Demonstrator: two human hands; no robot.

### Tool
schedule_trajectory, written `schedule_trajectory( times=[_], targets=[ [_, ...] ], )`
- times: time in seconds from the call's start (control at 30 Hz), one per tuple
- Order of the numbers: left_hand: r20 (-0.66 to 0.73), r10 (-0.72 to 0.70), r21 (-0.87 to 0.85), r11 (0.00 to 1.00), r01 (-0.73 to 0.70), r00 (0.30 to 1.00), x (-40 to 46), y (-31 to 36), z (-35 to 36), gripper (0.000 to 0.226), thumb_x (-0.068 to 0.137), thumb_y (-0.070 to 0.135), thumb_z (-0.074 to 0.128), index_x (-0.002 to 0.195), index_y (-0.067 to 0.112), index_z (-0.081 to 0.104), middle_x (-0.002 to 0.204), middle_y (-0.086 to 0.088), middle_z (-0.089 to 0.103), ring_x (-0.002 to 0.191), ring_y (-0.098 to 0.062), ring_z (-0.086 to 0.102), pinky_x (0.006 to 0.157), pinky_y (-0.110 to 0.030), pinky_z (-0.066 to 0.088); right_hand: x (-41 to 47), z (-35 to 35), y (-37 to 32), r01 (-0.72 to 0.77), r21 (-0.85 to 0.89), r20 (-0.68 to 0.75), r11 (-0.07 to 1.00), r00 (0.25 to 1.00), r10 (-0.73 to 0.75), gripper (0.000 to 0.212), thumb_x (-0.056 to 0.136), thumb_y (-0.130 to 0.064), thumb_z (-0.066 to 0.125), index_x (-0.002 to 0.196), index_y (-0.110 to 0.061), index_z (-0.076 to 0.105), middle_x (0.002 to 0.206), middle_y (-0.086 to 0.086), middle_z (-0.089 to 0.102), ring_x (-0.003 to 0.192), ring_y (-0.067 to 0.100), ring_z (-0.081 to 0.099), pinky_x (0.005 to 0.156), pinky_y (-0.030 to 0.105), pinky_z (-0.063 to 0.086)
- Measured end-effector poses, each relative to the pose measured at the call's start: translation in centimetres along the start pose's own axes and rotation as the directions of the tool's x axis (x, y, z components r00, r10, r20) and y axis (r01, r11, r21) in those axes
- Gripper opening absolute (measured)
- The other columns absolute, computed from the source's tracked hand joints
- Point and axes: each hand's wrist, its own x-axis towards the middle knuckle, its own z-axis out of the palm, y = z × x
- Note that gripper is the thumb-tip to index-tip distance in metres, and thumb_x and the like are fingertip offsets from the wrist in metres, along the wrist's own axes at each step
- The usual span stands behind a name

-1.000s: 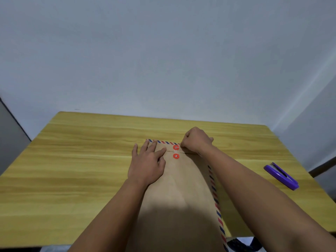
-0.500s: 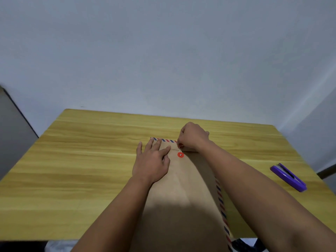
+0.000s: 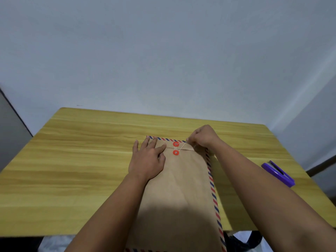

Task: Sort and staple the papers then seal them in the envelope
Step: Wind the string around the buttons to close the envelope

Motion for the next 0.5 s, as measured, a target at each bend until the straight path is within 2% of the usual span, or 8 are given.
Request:
schedule_trajectory(
  times=[0.03,0.1,0.23,0.5],
  targets=[
    [0.003,0.001,-0.003,1.000,-0.001,1.000,0.0,0.0,0.0,0.052,0.098,0.040,0.034,0.148,0.043,0.046,0.167,0.001,0.029,0.157,-0.022,0.015,0.125,-0.057,0.005,0.1,0.5,0.0,0.026,-0.087,-0.019,0.996,0.999,-0.027,0.011,0.077,-0.018,0.085,0.068,-0.015,0.080,0.075,-0.008,0.078,0.083,0.019,0.071,0.089,0.045,0.058],
    [0.005,0.004,-0.009,1.000,-0.004,1.000,0.0,0.0,-0.1,0.053,0.097,0.040,0.034,0.148,0.043,0.047,0.167,0.001,0.029,0.157,-0.022,0.014,0.125,-0.057,0.004,0.0,1.6,-0.2,0.061,-0.264,-0.059,0.963,0.995,-0.079,0.011,0.083,-0.025,0.079,0.073,-0.021,0.079,0.080,-0.016,0.077,0.095,0.016,0.067,0.096,0.045,0.044],
    [0.006,0.012,-0.002,1.000,-0.012,1.000,0.0,0.0,-0.2,0.052,0.098,0.040,0.034,0.148,0.043,0.046,0.167,0.001,0.029,0.157,-0.023,0.014,0.124,-0.057,0.005,0.3,3.4,-1.1,0.169,-0.413,-0.072,0.895,0.973,-0.217,0.017,0.092,-0.025,0.064,0.080,-0.020,0.076,0.085,-0.013,0.077,0.094,0.015,0.065,0.085,0.042,0.029],
    [0.002,0.011,-0.005,1.000,-0.011,1.000,-0.1,-0.1,-0.1,0.051,0.098,0.040,0.034,0.147,0.043,0.047,0.166,0.001,0.030,0.157,-0.023,0.014,0.124,-0.057,0.005,-0.9,6.6,-3.4,0.293,-0.595,-0.031,0.749,0.922,-0.385,0.019,0.090,-0.016,0.055,0.078,-0.021,0.069,0.080,-0.005,0.071,0.085,0.024,0.065,0.084,0.044,0.029]
  ],
)
